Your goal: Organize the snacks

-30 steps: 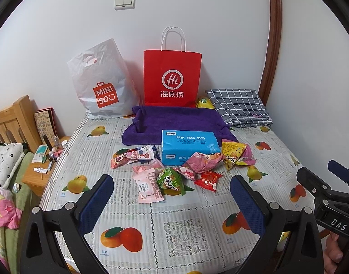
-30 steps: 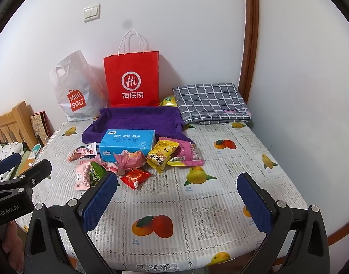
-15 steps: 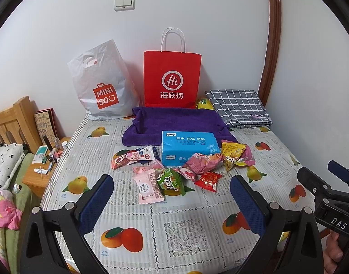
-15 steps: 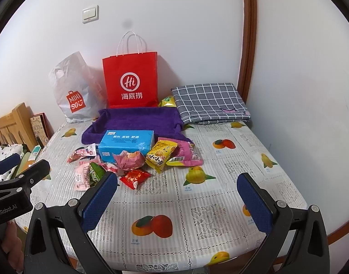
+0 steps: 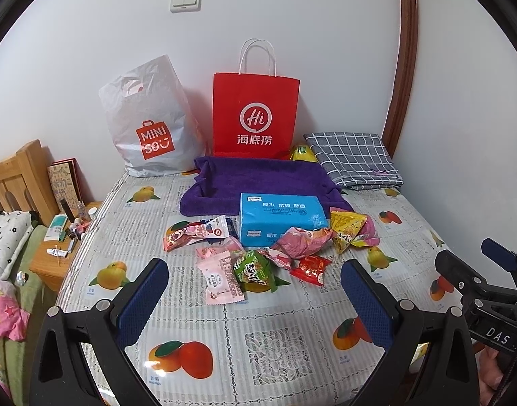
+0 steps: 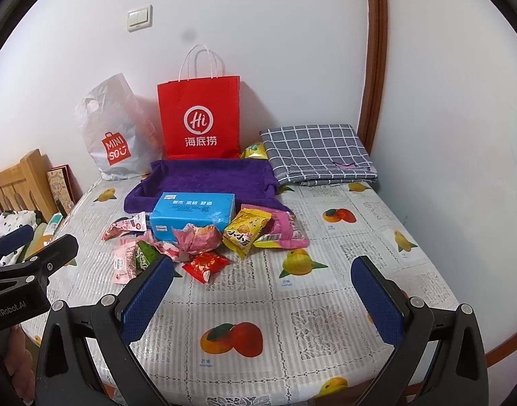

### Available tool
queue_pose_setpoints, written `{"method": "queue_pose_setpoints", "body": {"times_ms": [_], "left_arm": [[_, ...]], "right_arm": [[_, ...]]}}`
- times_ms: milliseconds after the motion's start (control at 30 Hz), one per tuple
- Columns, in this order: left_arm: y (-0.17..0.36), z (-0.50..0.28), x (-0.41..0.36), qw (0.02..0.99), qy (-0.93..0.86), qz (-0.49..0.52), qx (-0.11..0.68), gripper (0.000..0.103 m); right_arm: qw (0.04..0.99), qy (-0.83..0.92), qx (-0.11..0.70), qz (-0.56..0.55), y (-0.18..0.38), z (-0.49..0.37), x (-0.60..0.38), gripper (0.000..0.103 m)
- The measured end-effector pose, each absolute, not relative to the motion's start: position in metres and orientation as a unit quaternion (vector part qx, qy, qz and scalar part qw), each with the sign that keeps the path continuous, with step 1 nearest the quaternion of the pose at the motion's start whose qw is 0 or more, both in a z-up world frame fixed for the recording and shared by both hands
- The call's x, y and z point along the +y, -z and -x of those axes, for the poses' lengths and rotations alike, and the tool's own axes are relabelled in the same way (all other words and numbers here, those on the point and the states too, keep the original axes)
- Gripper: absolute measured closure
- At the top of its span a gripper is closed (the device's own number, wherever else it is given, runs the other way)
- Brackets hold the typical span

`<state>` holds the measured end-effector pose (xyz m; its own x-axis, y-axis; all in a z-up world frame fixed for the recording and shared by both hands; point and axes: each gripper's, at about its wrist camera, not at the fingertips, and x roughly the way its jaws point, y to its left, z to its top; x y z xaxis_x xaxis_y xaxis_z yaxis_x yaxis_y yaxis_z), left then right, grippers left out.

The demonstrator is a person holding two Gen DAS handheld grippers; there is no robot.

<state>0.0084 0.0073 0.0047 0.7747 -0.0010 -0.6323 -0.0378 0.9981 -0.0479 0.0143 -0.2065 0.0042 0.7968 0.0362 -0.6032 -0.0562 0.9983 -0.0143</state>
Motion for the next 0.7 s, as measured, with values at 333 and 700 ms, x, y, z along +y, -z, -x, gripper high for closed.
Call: {"method": "queue_pose_setpoints", "body": {"times_ms": [333,700], "left_arm": [[0.037,-0.037,0.024,0.922,-0.008,0.048,0.385,0.001],[0.079,-0.072,0.044,0.907,-0.02,0.044,0.419,0.001]], "right_arm": [[0.944,-0.032,0.327,0.018,0.027,-0.034,-0.206,0.0],[0.938,-0.021,0.345,0.005,0.057,-0.07,-0.229,0.0]]}}
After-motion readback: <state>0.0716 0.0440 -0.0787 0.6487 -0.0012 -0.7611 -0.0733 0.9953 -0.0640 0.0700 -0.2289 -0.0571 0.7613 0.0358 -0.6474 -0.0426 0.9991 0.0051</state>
